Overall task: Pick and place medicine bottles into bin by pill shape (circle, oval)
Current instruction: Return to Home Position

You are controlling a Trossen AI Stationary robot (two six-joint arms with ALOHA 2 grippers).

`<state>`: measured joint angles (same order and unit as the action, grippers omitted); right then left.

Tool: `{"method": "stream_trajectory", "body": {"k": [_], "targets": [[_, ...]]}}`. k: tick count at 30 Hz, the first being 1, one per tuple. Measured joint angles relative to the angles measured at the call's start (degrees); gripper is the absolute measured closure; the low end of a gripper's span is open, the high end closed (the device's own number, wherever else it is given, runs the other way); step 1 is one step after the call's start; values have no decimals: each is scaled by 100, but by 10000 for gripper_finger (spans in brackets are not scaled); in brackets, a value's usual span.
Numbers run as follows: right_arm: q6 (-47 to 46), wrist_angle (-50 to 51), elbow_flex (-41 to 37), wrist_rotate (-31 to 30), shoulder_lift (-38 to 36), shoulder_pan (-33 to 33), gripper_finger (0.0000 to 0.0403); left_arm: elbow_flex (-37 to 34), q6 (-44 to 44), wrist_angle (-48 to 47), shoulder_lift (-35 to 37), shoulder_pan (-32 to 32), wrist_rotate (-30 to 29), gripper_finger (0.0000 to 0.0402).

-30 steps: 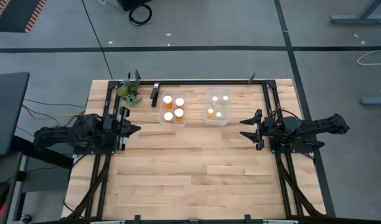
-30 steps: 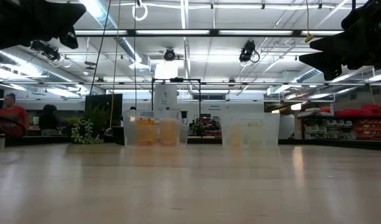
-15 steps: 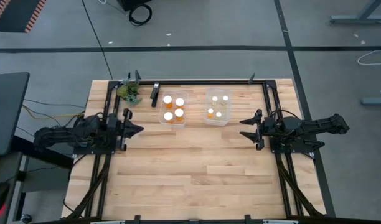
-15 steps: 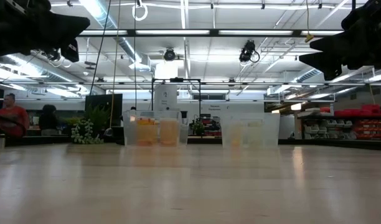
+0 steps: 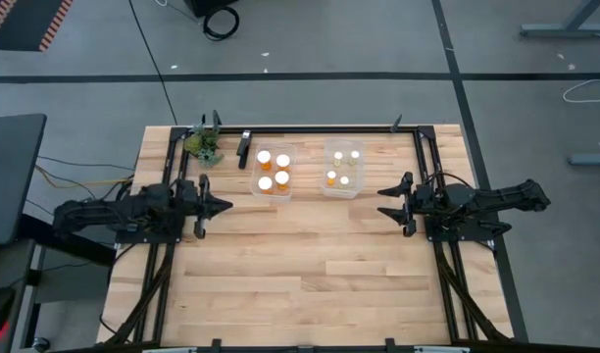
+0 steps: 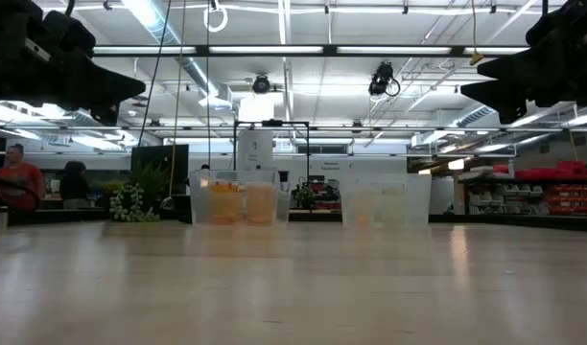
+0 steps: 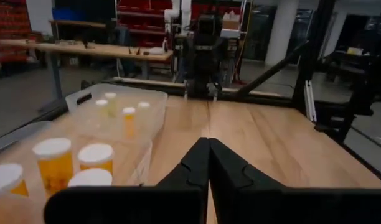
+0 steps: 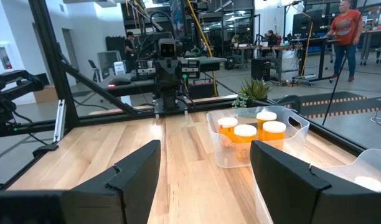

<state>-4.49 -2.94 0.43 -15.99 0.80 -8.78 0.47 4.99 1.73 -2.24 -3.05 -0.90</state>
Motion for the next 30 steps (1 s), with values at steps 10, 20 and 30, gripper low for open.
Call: {"method": "stream_trajectory", "body": {"k": [10,20,30], "targets": [[0,0,0,0,0,0,148,13,337,-76,-108,0,50,371],[0,0,0,0,0,0,148,7,339,86,-111,0,93,383],[1,0,0,0,0,1,148,7,337,115,-111,0,82,371]]}}
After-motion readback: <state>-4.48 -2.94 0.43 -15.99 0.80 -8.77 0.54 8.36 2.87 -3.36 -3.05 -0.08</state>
